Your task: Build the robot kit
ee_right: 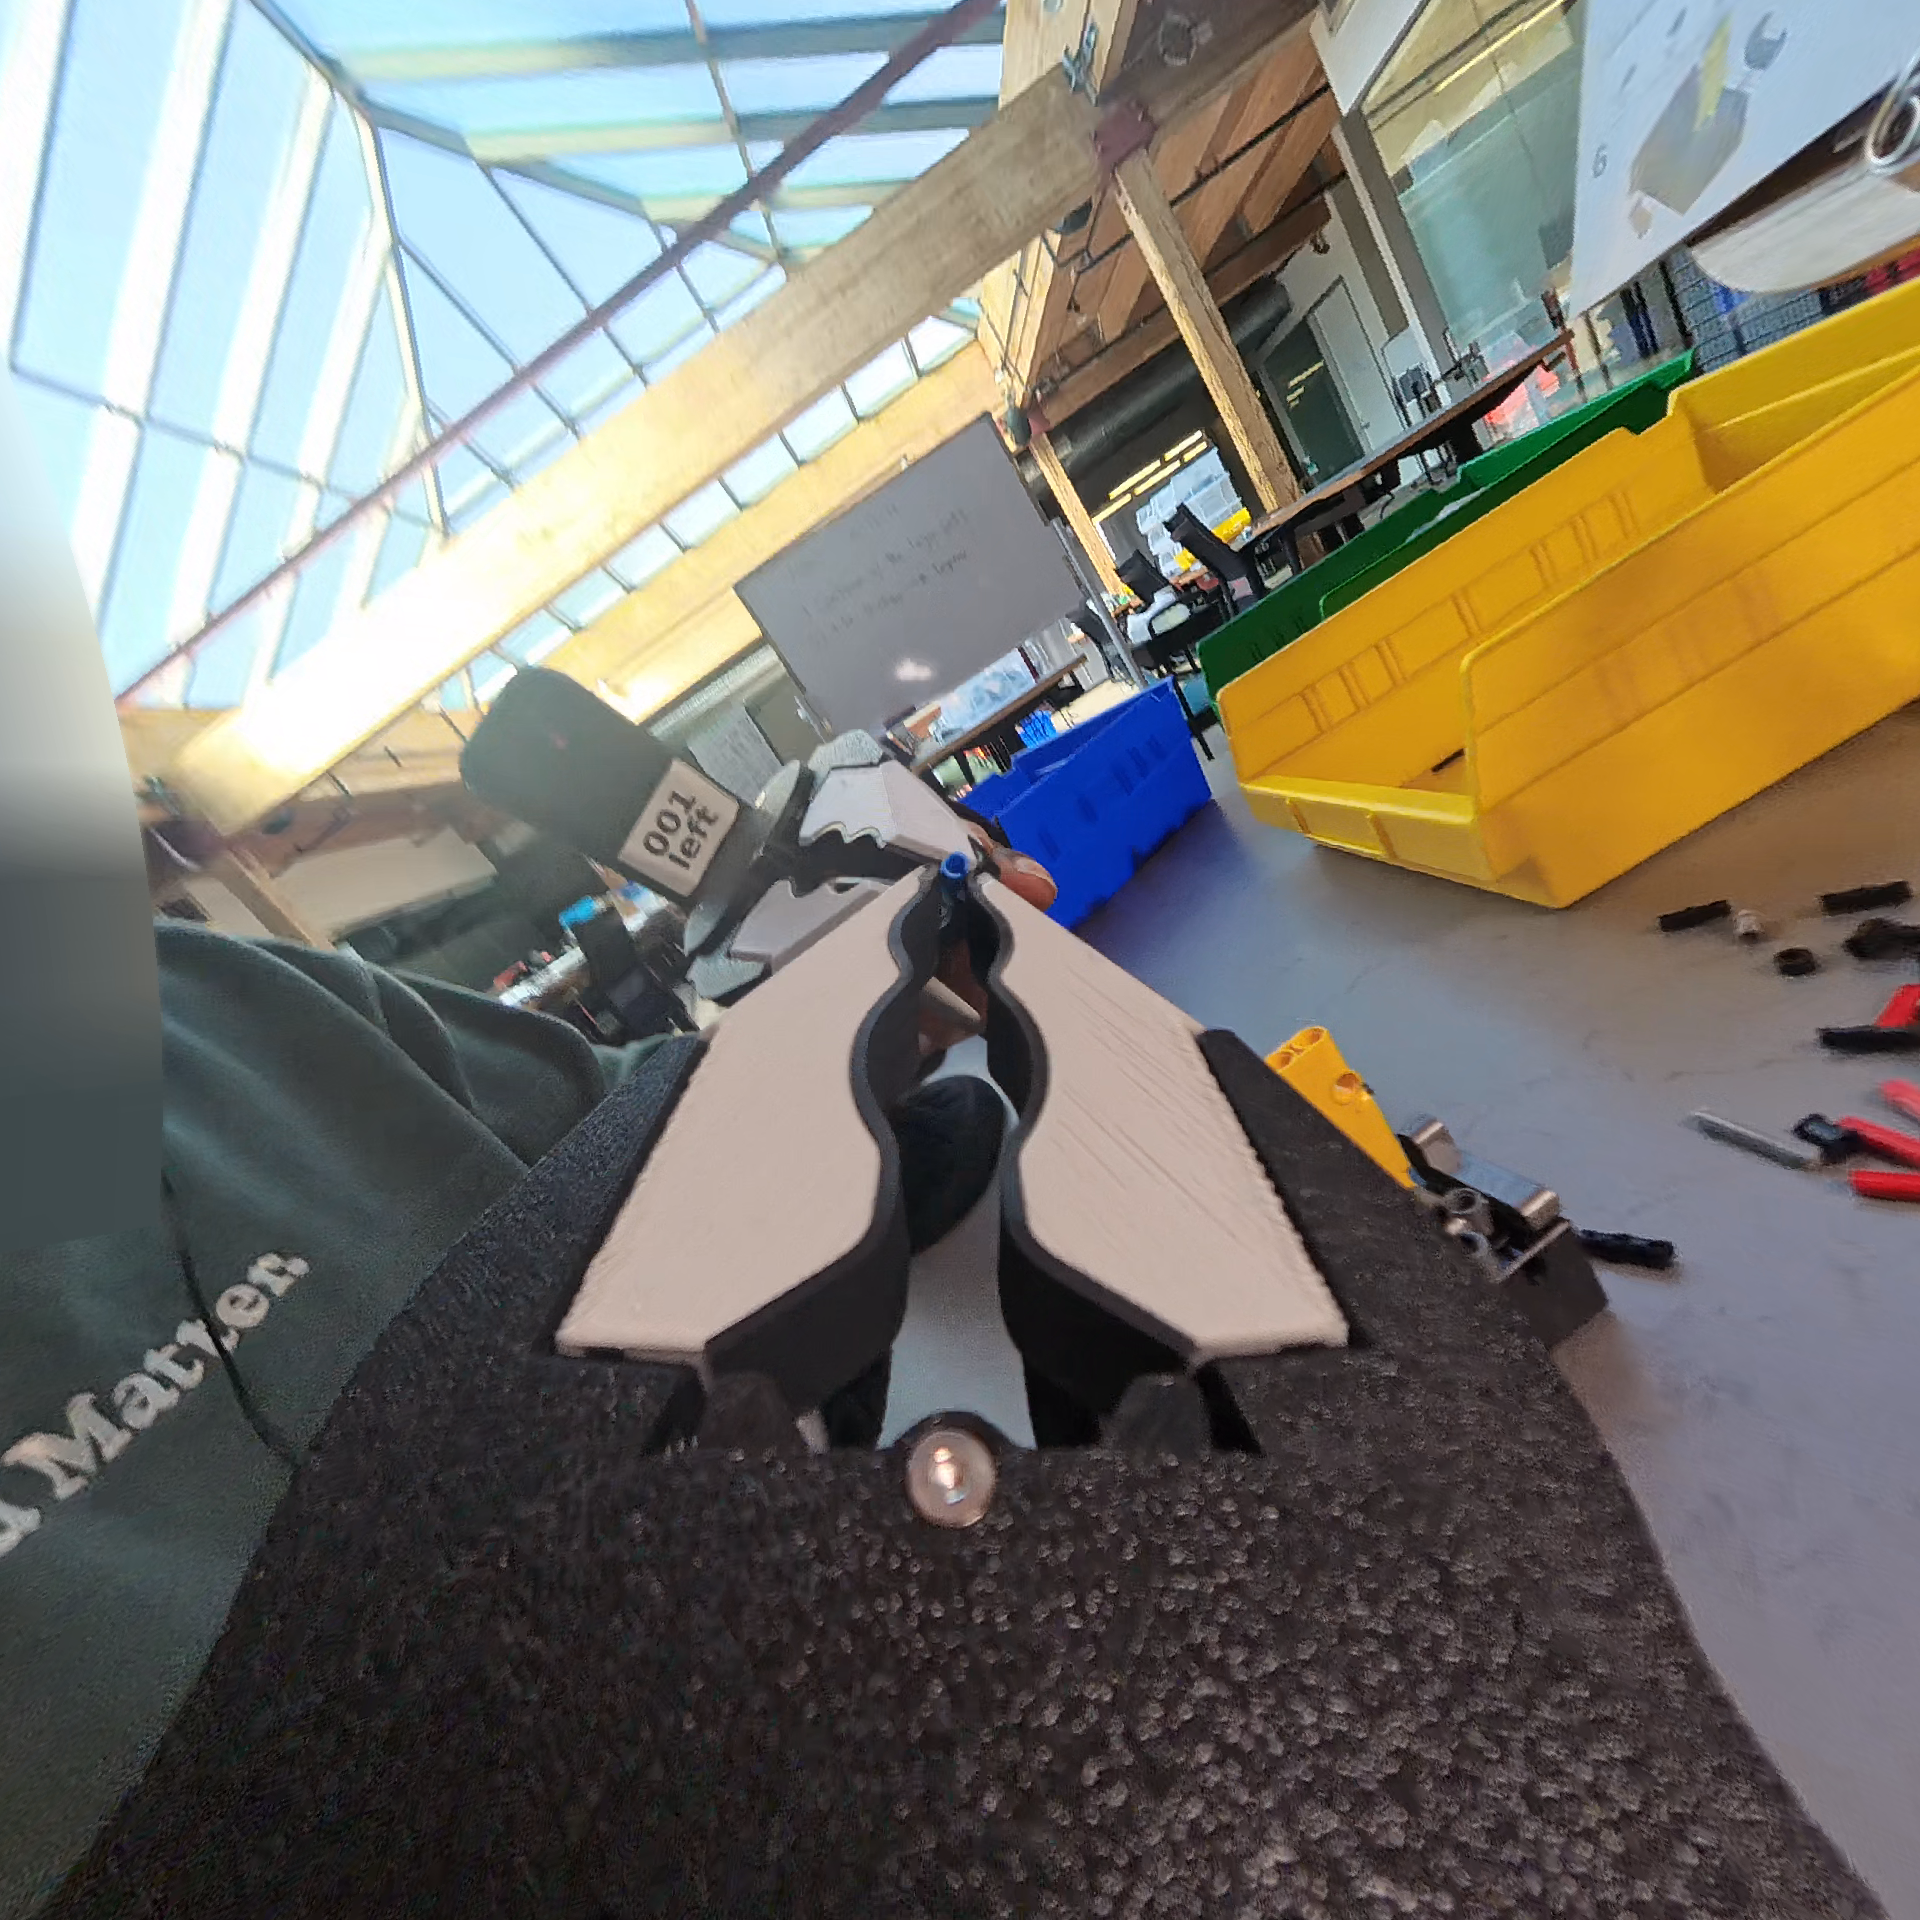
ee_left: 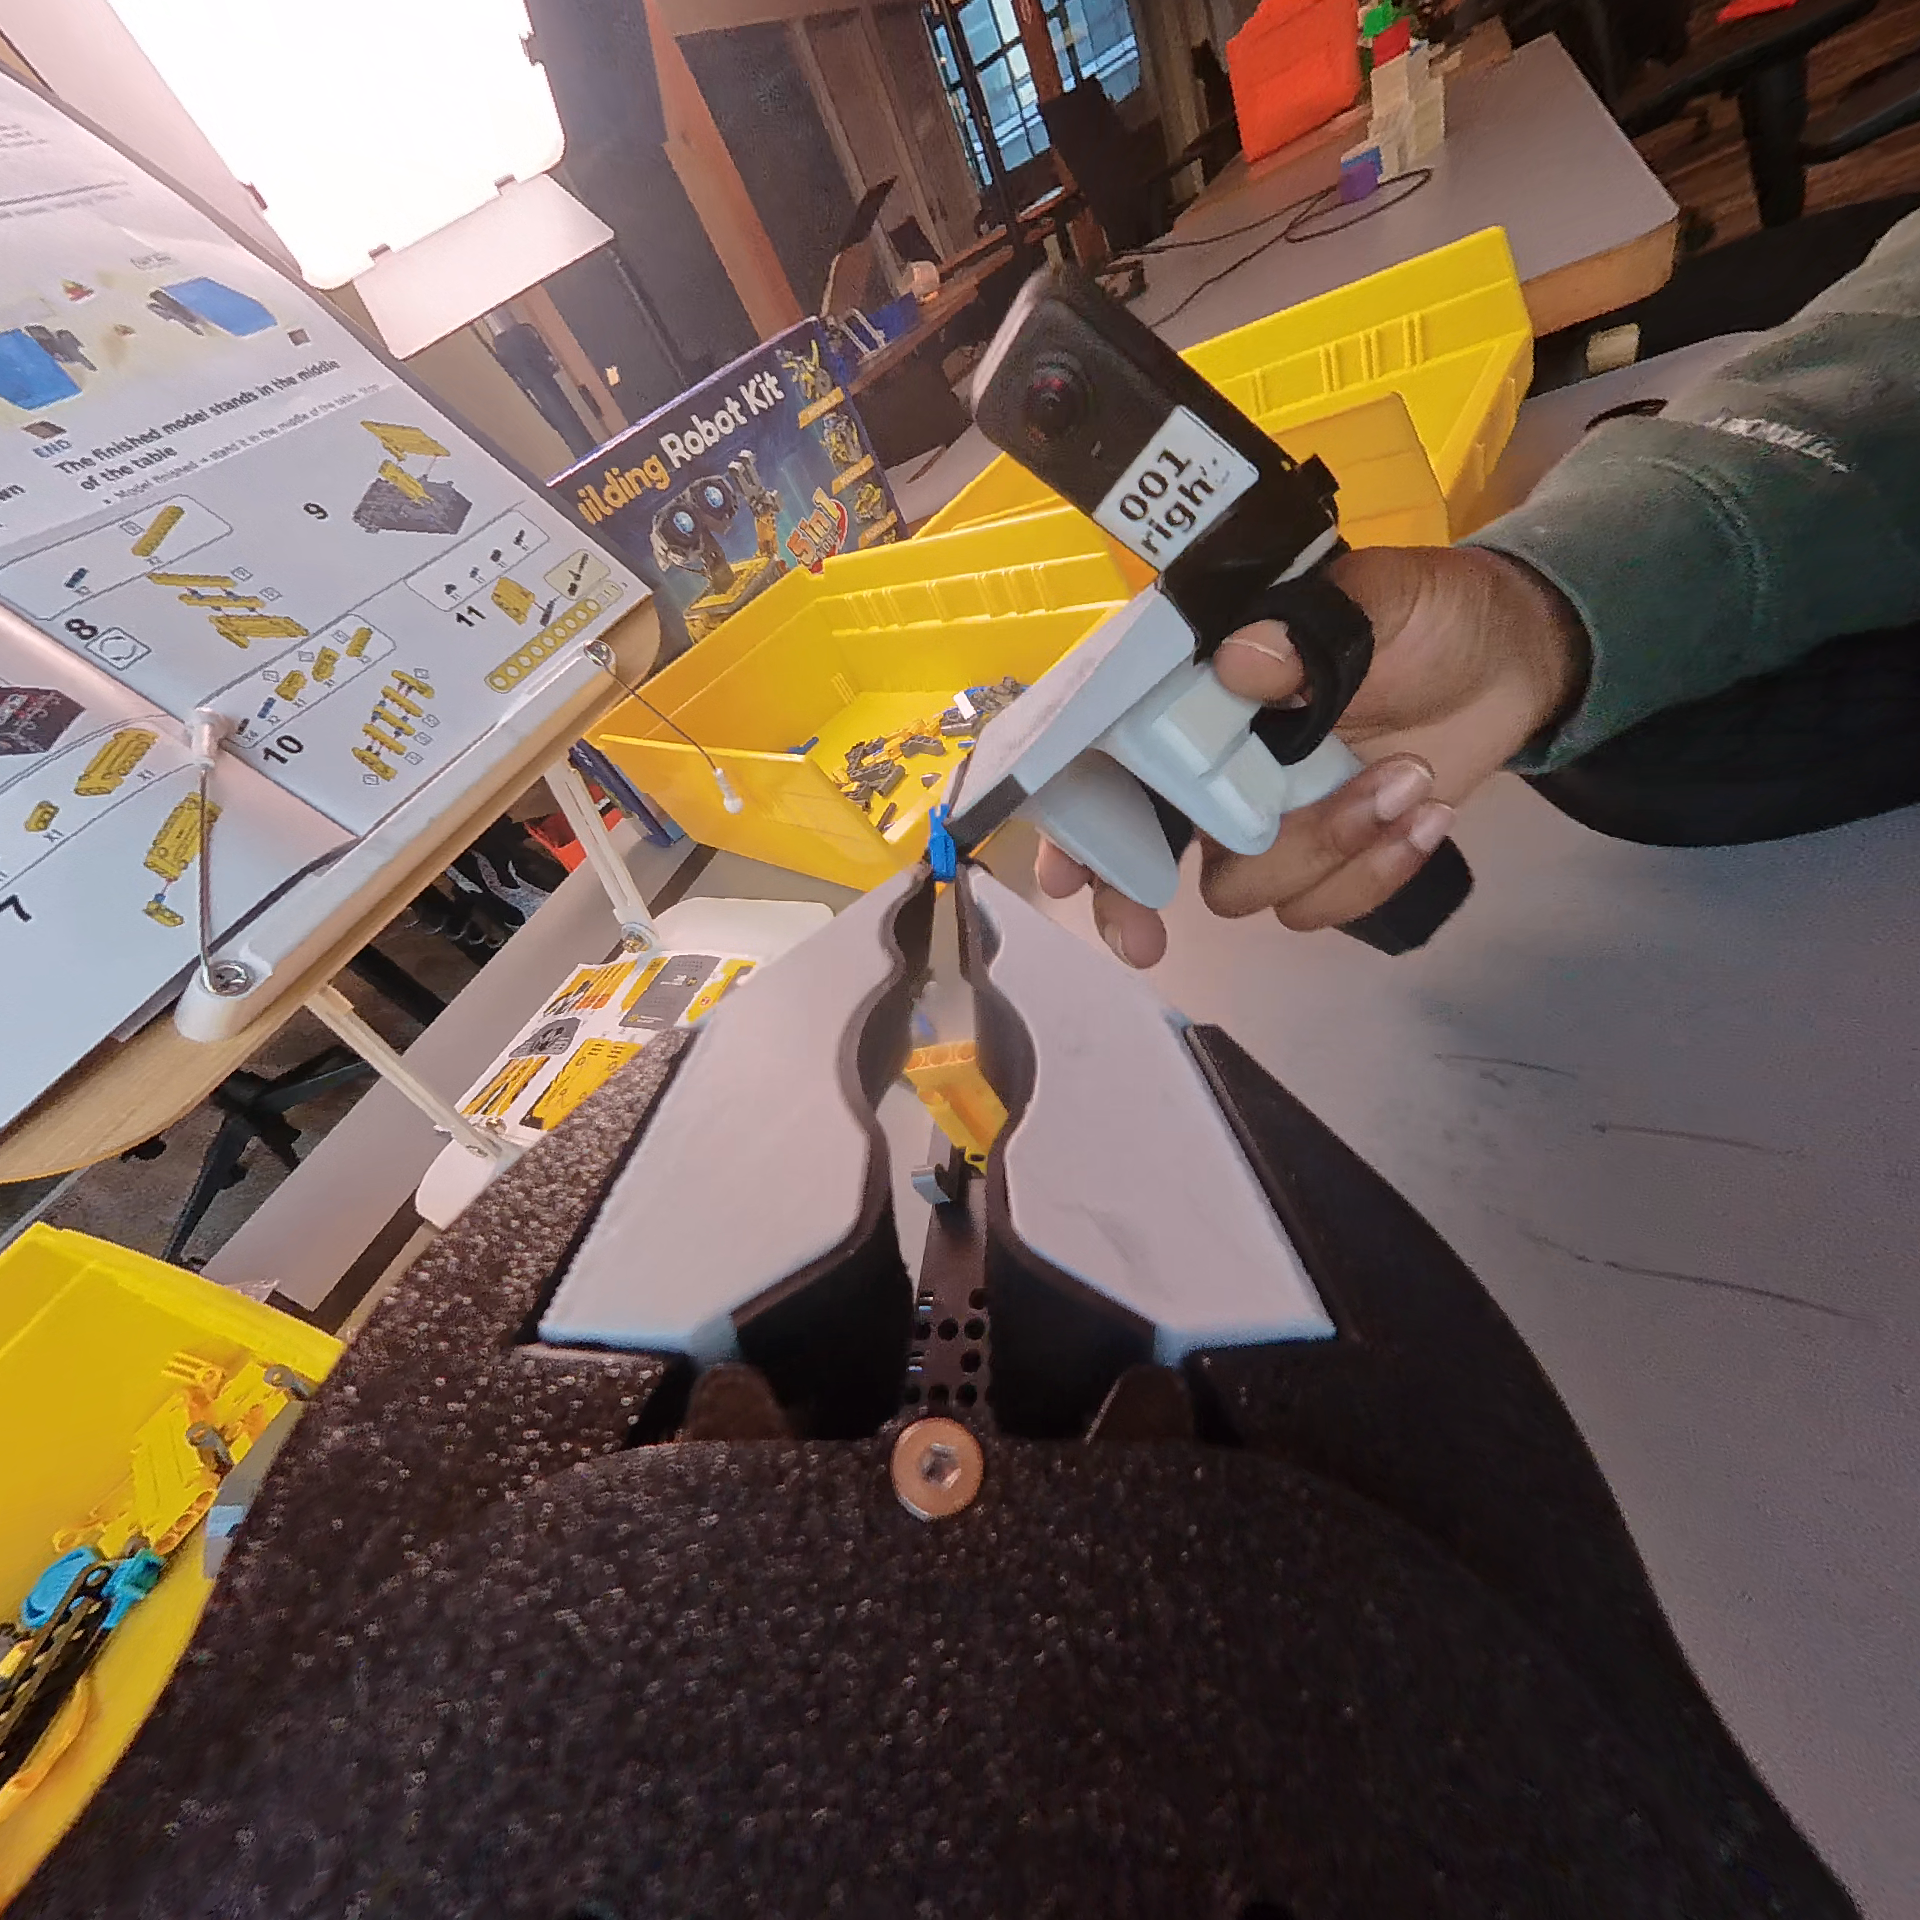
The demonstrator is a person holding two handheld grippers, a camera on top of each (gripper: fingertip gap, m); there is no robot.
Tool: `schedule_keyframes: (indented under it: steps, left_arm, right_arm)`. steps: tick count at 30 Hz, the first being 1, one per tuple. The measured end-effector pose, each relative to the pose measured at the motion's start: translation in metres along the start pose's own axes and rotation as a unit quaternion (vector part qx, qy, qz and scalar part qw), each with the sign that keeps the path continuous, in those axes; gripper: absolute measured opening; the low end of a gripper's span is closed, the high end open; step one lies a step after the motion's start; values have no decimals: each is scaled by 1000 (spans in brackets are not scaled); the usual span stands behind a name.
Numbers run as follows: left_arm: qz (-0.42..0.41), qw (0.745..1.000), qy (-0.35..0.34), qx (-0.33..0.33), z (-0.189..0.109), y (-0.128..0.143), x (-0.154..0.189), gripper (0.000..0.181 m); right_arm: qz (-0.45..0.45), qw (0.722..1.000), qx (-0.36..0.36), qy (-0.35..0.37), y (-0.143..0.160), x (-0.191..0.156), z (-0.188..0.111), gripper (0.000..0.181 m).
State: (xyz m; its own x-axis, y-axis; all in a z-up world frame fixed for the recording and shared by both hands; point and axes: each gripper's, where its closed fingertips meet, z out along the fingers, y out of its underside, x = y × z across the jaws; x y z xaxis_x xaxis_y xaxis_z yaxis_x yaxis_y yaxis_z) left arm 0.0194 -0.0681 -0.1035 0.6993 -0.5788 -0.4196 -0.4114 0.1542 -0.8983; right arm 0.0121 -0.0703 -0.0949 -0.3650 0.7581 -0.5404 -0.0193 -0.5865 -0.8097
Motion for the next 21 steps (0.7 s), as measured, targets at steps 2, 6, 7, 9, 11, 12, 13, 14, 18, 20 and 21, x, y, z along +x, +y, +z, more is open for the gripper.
schedule_keyframes:
  steps: [2, 6, 7, 9, 11, 12, 13, 14, 18, 20, 21]
  left_arm:
    - [-4, 1000, 24, -1, -1, 2, 5, 2]
    - [-8, 998, 64, -12, 0, 6, 15, 2]
    - [-8, 997, 71, -14, 0, 6, 17, 2]
    - [-12, 996, 84, -15, 0, 7, 21, 2]
    - [-13, 995, 97, -20, 1, 9, 26, 2]
    - [-13, 995, 102, -21, 2, 9, 28, 2]
    - [-15, 994, 107, -20, 2, 9, 30, 2]
    - [-16, 993, 112, -21, 2, 9, 32, 2]
    - [-16, 992, 120, -21, 2, 8, 36, 2]
    - [-27, 992, 126, -17, 2, 8, 37, 2]
    - [-38, 991, 130, -14, 3, 7, 38, 2]
  right_arm:
    - [-73, 996, -45, 10, 3, 1, -2, 7]
    - [-203, 973, -112, 16, 8, -1, -9, 11]
    - [-227, 966, -125, 12, 10, -3, -11, 11]
    - [-268, 951, -154, 10, 15, -3, -16, 11]
    - [-293, 941, -169, 7, 19, -4, -19, 10]
    - [-297, 939, -172, 3, 21, -6, -19, 10]
    - [-299, 938, -178, -1, 24, -7, -19, 11]
    - [-301, 936, -183, -4, 27, -7, -19, 11]
    - [-308, 933, -185, -13, 28, -11, -20, 5]
    - [-315, 930, -189, -13, 28, -11, -21, 5]
    - [-318, 929, -191, -13, 29, -11, -21, 5]
